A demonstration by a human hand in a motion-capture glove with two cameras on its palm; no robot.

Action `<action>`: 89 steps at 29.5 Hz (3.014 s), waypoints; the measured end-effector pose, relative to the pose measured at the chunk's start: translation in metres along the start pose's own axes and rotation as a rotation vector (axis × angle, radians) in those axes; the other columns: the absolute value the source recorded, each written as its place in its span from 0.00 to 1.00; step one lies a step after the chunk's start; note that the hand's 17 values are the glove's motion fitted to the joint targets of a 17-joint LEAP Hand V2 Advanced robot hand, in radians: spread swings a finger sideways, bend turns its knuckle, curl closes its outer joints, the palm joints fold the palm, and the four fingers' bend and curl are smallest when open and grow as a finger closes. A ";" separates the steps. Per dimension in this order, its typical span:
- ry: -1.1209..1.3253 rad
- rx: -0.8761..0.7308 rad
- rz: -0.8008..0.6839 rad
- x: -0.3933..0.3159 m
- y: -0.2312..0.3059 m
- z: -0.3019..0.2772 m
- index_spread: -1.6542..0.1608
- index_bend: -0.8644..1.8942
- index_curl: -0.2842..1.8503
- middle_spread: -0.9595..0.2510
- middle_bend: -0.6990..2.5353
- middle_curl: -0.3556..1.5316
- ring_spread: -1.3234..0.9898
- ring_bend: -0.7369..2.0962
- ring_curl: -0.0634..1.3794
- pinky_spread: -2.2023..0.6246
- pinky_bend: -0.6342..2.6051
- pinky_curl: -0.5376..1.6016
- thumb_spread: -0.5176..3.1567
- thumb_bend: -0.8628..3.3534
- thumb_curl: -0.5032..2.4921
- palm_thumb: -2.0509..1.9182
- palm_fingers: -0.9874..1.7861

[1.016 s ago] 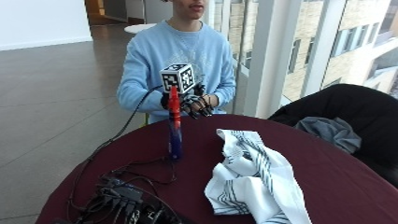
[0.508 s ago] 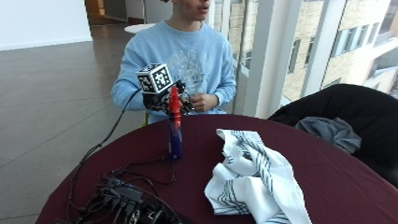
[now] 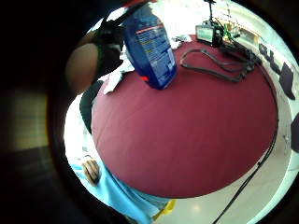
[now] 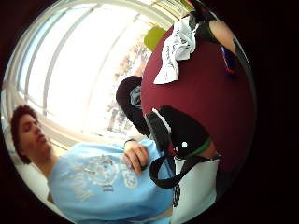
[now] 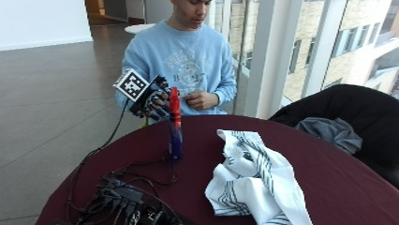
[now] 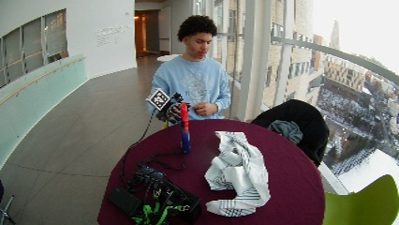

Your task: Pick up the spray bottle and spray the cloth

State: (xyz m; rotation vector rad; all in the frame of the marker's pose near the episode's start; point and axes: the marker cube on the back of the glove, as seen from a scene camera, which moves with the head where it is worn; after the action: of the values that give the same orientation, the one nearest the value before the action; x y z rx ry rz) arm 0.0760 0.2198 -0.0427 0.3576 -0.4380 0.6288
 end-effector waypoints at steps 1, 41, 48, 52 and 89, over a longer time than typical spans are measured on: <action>-0.015 0.005 0.015 0.003 -0.001 -0.001 0.72 0.37 0.31 0.75 0.27 0.38 0.57 0.33 0.20 0.85 0.26 0.41 0.46 0.20 0.26 0.67 0.60; -0.418 0.202 0.209 0.054 -0.106 0.028 0.70 0.34 0.22 0.77 0.30 0.40 0.58 0.37 0.26 0.84 0.32 0.43 0.43 0.20 0.26 0.67 0.55; -0.434 0.215 0.202 0.054 -0.114 0.034 0.71 0.35 0.22 0.76 0.31 0.40 0.58 0.38 0.26 0.85 0.32 0.43 0.42 0.20 0.26 0.67 0.55; -0.446 0.227 0.186 0.055 -0.121 0.039 0.71 0.35 0.22 0.75 0.31 0.41 0.58 0.38 0.27 0.85 0.32 0.42 0.42 0.20 0.27 0.68 0.56; -0.398 -0.227 0.215 -0.004 -0.222 -0.009 0.81 0.37 0.31 0.74 0.31 0.42 0.57 0.42 0.31 0.86 0.25 0.40 0.43 0.20 0.31 0.70 0.77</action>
State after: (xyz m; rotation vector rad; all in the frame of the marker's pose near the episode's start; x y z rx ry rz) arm 0.2158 0.0543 -0.0939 0.2192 -0.9303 0.7097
